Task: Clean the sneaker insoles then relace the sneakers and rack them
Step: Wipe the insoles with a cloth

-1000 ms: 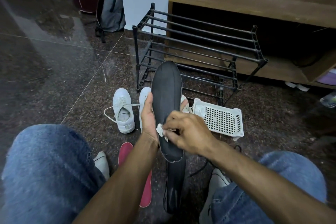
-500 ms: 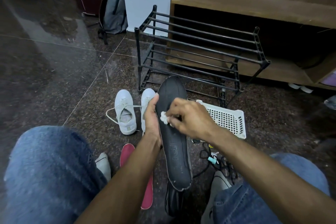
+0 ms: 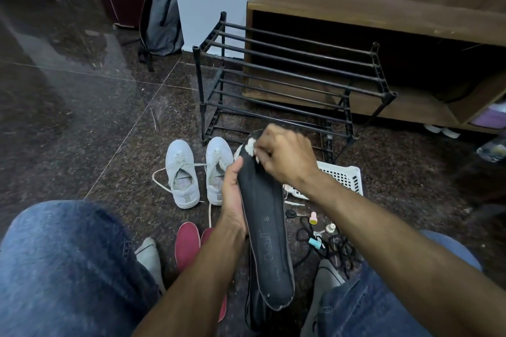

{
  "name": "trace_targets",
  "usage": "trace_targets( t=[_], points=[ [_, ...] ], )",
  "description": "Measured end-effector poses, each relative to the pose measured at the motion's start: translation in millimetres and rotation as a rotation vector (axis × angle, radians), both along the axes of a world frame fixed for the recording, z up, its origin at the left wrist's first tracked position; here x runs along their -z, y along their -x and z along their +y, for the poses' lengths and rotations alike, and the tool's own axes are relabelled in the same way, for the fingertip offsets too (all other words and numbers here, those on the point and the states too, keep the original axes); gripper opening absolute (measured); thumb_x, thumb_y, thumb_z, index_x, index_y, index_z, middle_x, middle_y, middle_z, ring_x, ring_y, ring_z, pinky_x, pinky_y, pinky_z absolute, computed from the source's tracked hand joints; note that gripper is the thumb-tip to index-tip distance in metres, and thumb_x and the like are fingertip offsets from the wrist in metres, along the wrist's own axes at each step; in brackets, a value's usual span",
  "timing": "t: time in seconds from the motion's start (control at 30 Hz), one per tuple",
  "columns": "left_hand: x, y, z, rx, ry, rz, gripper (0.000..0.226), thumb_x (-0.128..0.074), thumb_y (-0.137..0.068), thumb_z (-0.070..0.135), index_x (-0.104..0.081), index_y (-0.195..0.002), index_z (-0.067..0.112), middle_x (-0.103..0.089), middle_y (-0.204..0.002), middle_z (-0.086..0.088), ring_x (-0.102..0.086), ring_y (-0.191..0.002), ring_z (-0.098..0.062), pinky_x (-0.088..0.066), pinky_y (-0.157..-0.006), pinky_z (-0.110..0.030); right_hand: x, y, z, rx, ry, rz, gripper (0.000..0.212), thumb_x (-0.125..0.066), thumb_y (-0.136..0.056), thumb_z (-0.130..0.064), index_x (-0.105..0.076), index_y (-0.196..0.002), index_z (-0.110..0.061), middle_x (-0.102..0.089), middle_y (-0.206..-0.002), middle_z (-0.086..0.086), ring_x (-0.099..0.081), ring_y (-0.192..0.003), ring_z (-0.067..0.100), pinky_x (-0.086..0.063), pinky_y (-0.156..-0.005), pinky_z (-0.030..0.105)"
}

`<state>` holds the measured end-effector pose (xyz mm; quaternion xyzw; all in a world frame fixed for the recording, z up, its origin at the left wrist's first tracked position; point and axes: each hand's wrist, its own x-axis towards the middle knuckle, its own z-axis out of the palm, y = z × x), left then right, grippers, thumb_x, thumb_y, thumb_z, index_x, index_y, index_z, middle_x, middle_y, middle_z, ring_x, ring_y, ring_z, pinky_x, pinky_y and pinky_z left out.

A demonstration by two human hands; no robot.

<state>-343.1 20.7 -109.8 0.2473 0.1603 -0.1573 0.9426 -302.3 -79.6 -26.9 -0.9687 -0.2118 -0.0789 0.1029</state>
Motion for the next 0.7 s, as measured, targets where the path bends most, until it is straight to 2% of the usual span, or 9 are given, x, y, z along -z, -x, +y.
trace_targets(
  t=[0.07, 0.17, 0.23, 0.3, 0.33, 0.47, 0.53, 0.63, 0.7],
  points=[
    [4, -6, 5, -0.006, 0.001, 0.002, 0.049, -0.045, -0.090, 0.046, -0.076, -0.086, 0.009, -0.071, -0.083, -0.012, -0.068, -0.073, -0.023, -0.051, -0.076, -0.032, 8, 22, -2, -0.123, -0.010, 0.068, 0.019, -0.057, -0.091, -0.031, -0.073, -0.097, -0.024, -0.062, -0.102, -0.003, -0.063, -0.088, 0.030, -0.052, -0.071, 0.041],
    [3, -4, 4, 0.038, -0.046, 0.014, 0.050, -0.045, -0.090, 0.047, -0.077, -0.085, 0.009, -0.072, -0.082, -0.013, -0.068, -0.069, -0.024, -0.052, -0.071, -0.031, 12, 21, -9, -0.097, 0.079, 0.058, 0.023, -0.050, -0.094, -0.036, -0.070, -0.103, -0.028, -0.059, -0.107, -0.007, -0.063, -0.091, 0.029, -0.050, -0.073, 0.039],
    [1, 1, 1, 0.054, -0.072, 0.031, 0.050, -0.053, -0.085, 0.045, -0.073, -0.105, 0.004, -0.068, -0.105, -0.021, -0.066, -0.082, -0.029, -0.050, -0.078, -0.037, 8, 0, -14, 0.040, 0.079, -0.011, 0.023, -0.049, -0.094, -0.035, -0.069, -0.101, -0.029, -0.059, -0.108, -0.007, -0.063, -0.090, 0.031, -0.048, -0.073, 0.036],
    [1, 4, -4, 0.083, -0.084, 0.038, 0.069, -0.064, -0.076, 0.046, -0.059, -0.128, 0.001, -0.051, -0.133, -0.027, -0.058, -0.102, -0.034, -0.049, -0.084, -0.041, 2, -14, -19, 0.128, 0.029, -0.029, 0.020, -0.052, -0.092, -0.032, -0.071, -0.098, -0.028, -0.060, -0.106, -0.006, -0.063, -0.091, 0.031, -0.046, -0.073, 0.036],
    [0, 5, -5, 0.085, -0.081, 0.036, 0.073, -0.065, -0.074, 0.045, -0.056, -0.131, 0.001, -0.048, -0.137, -0.027, -0.056, -0.105, -0.035, -0.047, -0.087, -0.041, 2, -15, -20, 0.123, 0.001, -0.024, 0.019, -0.054, -0.091, -0.031, -0.072, -0.097, -0.027, -0.061, -0.104, -0.006, -0.063, -0.090, 0.030, -0.047, -0.073, 0.036],
    [2, 0, 2, -0.019, -0.054, 0.028, 0.046, -0.049, -0.087, 0.043, -0.071, -0.103, 0.005, -0.069, -0.096, -0.016, -0.066, -0.080, -0.027, -0.048, -0.083, -0.037, 13, 24, -16, -0.161, -0.017, 0.064, 0.015, -0.061, -0.088, -0.028, -0.074, -0.091, -0.021, -0.063, -0.095, -0.002, -0.064, -0.078, 0.029, -0.052, -0.067, 0.038],
    [4, -3, 4, -0.012, -0.054, 0.020, 0.045, -0.048, -0.088, 0.044, -0.073, -0.093, 0.008, -0.070, -0.088, -0.012, -0.067, -0.075, -0.024, -0.051, -0.079, -0.034, 18, 43, -16, -0.256, 0.035, 0.100, 0.018, -0.058, -0.090, -0.030, -0.074, -0.095, -0.021, -0.062, -0.097, -0.003, -0.064, -0.077, 0.028, -0.048, -0.064, 0.034],
    [1, 0, -1, 0.024, -0.097, 0.018, 0.046, -0.047, -0.088, 0.044, -0.076, -0.090, 0.008, -0.071, -0.088, -0.013, -0.068, -0.073, -0.024, -0.053, -0.072, -0.031, 14, 18, -27, -0.076, 0.096, 0.000, 0.024, -0.049, -0.095, -0.035, -0.070, -0.101, -0.027, -0.059, -0.108, -0.005, -0.064, -0.087, 0.030, -0.047, -0.069, 0.036],
    [-5, 4, -6, 0.079, -0.116, 0.006, 0.048, -0.049, -0.086, 0.045, -0.076, -0.094, 0.005, -0.069, -0.093, -0.017, -0.066, -0.077, -0.027, -0.052, -0.076, -0.035, 8, -3, -35, 0.077, 0.055, -0.033, 0.021, -0.052, -0.092, -0.032, -0.071, -0.096, -0.025, -0.061, -0.106, -0.005, -0.064, -0.087, 0.032, -0.050, -0.070, 0.037]
  ],
)
